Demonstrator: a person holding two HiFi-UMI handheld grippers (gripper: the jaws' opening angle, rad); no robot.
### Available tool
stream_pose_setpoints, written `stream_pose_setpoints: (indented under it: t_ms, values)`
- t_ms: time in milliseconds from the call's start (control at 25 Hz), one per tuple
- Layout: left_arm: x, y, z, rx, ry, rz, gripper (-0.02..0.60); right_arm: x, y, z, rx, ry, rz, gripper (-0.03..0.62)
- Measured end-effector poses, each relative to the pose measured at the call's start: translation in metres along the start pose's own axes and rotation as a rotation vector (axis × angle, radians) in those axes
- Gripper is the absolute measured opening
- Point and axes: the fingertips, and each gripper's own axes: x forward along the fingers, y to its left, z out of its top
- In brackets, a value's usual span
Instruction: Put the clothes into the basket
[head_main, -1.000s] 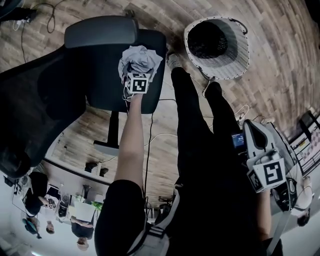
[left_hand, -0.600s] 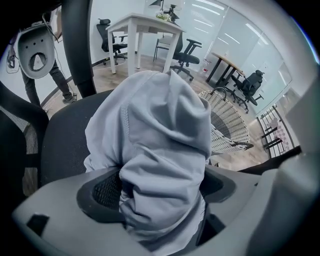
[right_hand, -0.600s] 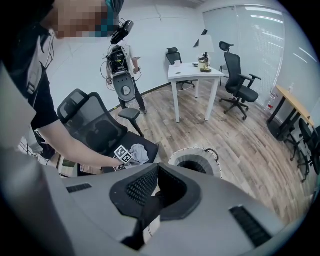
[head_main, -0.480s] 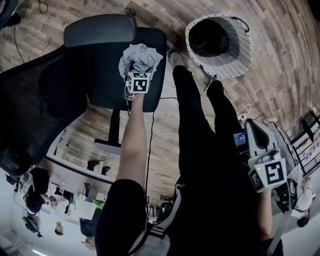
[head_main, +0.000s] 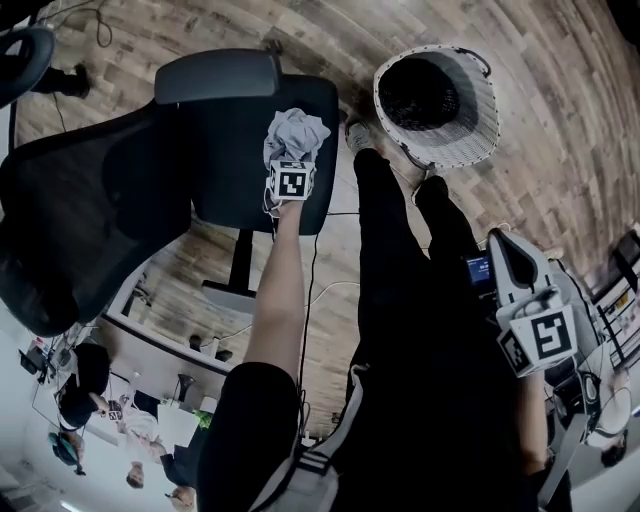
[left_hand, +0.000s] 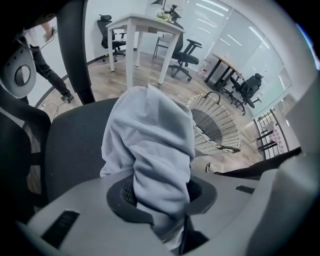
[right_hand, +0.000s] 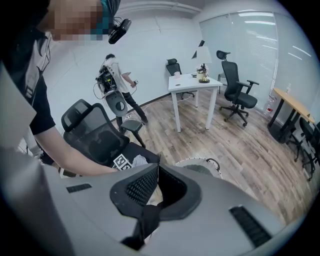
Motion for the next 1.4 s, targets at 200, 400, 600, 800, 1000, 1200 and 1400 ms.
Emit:
stream_pose_setpoints:
  t_ms: [200, 400, 600, 800, 1000, 1200, 1400]
  values:
    - [-0.029, -0.012, -0.001, 0.02, 0.002, 0.004, 0.133, -0.012, 0.0, 0.013, -0.018, -0.074, 0.013, 0.017]
    - [-0.065, -0.019, -0.005, 0.029, -0.011, 0.013, 0.133, -0.023, 0.003, 0.024, -0.04, -0.145, 0.013, 0.017]
    - [-0.104, -0.041, -0.011, 0.105, -0.047, 0.005, 0.133, -0.038, 0.003, 0.027, -0.058, -0.21, 0.011, 0.017]
    - [-0.138, -0.069, 0.0, 0.136, -0.113, -0.037, 0.133, -0.051, -0.009, 0.035, -0.05, -0.291, -0.027, 0.017]
    - [-0.18, -0.105, 0.022, 0.151, -0.196, -0.097, 0.133, -0.067, -0.018, 0.038, -0.03, -0.34, -0.052, 0.017]
    - [-0.211, -0.135, 0.062, 0.224, -0.324, -0.137, 0.133, -0.073, -0.033, 0.028, -0.003, -0.357, -0.086, 0.017]
    - [-0.217, -0.161, 0.083, 0.329, -0.344, -0.162, 0.134, -0.083, -0.053, 0.009, 0.031, -0.341, -0.136, 0.017]
